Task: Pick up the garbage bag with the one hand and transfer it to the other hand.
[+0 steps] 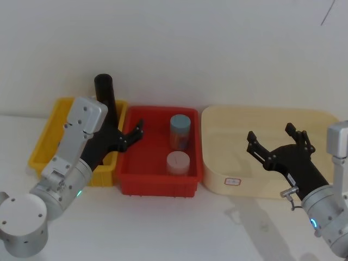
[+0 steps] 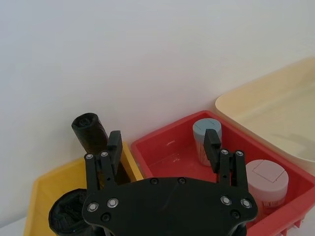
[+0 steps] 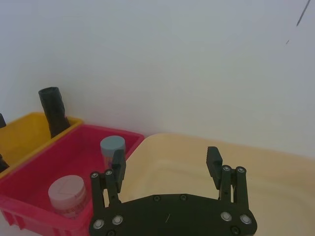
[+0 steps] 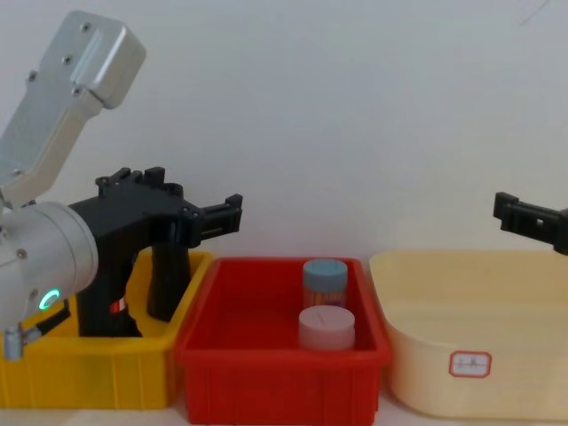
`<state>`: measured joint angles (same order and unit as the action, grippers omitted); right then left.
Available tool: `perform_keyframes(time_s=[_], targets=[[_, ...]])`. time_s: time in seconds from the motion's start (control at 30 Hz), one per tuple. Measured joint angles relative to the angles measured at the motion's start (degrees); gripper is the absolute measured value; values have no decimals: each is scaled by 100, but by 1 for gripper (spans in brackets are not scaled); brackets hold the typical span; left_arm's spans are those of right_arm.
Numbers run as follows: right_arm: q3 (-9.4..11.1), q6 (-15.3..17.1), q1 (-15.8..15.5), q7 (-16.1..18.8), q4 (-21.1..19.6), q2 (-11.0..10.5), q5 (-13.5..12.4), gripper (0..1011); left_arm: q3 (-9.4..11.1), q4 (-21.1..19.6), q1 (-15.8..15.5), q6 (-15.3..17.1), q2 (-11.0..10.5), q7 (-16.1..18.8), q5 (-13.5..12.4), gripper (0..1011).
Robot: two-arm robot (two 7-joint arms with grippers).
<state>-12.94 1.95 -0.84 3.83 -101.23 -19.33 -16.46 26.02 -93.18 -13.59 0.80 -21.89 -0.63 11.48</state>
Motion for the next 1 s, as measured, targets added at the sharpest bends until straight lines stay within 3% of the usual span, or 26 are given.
perform_keyframes(time_s=[1.0], targets=[[0,6,4,1,3,1,-1,1001,0,0,-11,21,11,-1,-4,1001]])
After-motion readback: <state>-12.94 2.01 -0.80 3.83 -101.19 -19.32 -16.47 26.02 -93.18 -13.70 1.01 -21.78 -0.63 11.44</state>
